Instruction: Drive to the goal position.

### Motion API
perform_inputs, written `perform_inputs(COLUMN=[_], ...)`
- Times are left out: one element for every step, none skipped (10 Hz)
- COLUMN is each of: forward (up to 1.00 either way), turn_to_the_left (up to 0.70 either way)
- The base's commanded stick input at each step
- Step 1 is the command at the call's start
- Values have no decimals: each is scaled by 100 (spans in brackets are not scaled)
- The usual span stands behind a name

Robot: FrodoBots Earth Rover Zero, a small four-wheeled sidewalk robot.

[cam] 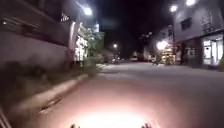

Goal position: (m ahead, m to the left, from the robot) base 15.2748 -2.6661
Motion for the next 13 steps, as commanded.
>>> perform_inputs(forward=[85, 85, 85, 85, 85, 85, 85, 85, 85, 85, 85, 85, 85], turn_to_the_left=[0, 0, 0, 0, 0, -12, -28, -34, -34, -34, -27, -1, 0])
